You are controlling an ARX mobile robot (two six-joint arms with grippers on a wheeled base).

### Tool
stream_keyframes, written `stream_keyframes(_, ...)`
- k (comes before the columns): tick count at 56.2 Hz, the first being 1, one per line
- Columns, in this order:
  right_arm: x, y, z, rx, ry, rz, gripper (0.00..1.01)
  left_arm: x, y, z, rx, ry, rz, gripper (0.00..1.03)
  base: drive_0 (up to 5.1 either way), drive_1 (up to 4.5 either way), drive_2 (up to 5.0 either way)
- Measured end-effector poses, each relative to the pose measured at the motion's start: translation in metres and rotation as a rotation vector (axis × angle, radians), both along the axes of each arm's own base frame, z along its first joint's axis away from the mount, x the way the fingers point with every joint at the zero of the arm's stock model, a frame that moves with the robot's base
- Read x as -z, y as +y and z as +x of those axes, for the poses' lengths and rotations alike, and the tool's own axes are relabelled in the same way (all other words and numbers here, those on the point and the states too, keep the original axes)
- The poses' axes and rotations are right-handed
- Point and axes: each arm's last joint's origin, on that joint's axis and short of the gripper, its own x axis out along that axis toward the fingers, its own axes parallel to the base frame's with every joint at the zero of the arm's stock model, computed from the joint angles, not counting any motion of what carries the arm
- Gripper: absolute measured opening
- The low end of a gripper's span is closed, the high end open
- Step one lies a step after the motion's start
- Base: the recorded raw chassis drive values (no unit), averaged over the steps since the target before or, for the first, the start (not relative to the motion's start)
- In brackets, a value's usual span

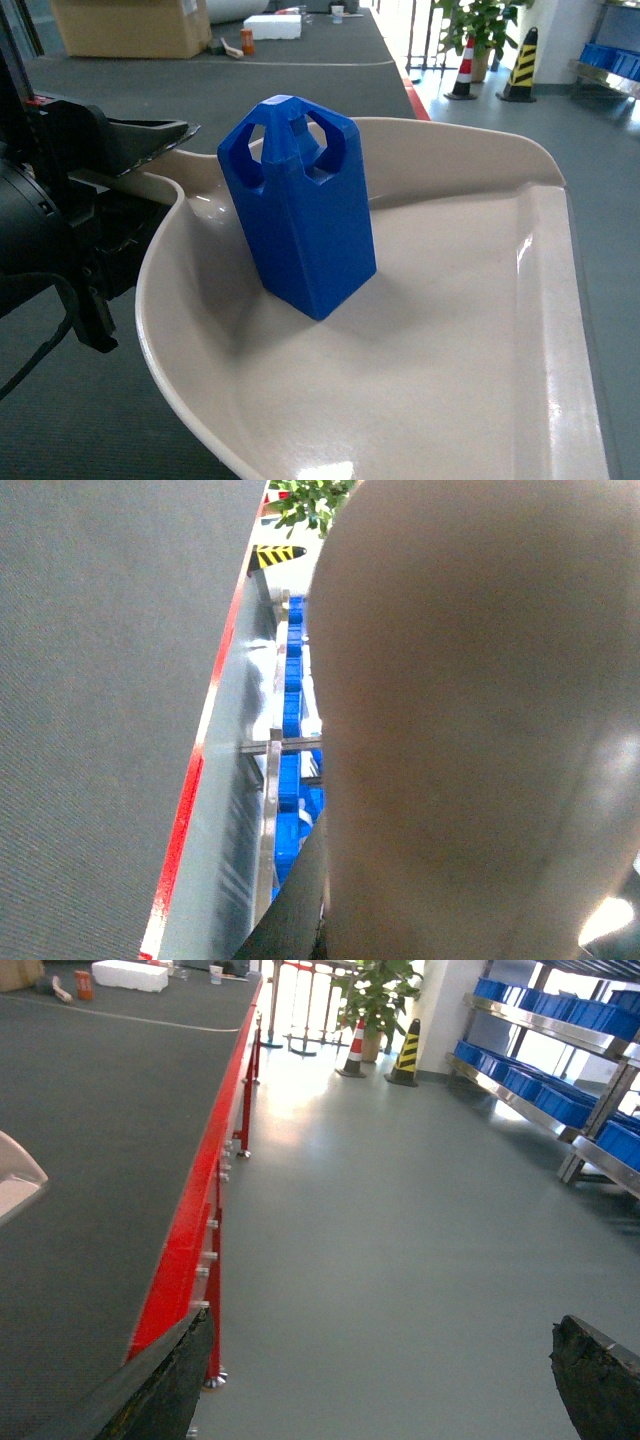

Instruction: Place part in tray to right shelf

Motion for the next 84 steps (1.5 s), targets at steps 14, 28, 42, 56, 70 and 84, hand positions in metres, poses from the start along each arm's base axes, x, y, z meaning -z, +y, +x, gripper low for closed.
stream_keyframes(14,0.0002,0.0000,0.0000,0.000,0.002,0.000,0.98,-0.0001,0.0000,0.0000,0.000,-0.001,0.000,0.17,5.1,-2.35,-2.4)
stream_keyframes(28,0.0000,0.0000,0.0000,0.000,0.000,0.000,0.98,0.0001,0.0000,0.0000,0.001,0.001,0.001,0.17,4.9,-2.44,-2.4)
stream_keyframes(42,0.0002,0.0000,0.0000,0.000,0.001,0.000,0.98,-0.0001,0.0000,0.0001,-0.001,0.000,0.000,0.17,4.9,-3.22,-1.6)
stream_keyframes(56,0.0002,0.0000,0.0000,0.000,0.001,0.000,0.98,-0.0002,0.0000,0.0000,0.000,-0.002,-0.001,0.17,4.9,-3.26,-1.5)
stream_keyframes(70,0.0003,0.0000,0.0000,0.000,0.002,0.000,0.98,0.0001,0.0000,0.0000,-0.001,0.001,0.001,0.17,4.9,-3.27,-1.5)
stream_keyframes(84,0.0004,0.0000,0.0000,0.001,0.003,-0.001,0.98,0.0001,0.0001,0.0000,-0.002,0.001,0.001,0.17,4.9,-3.26,-1.5)
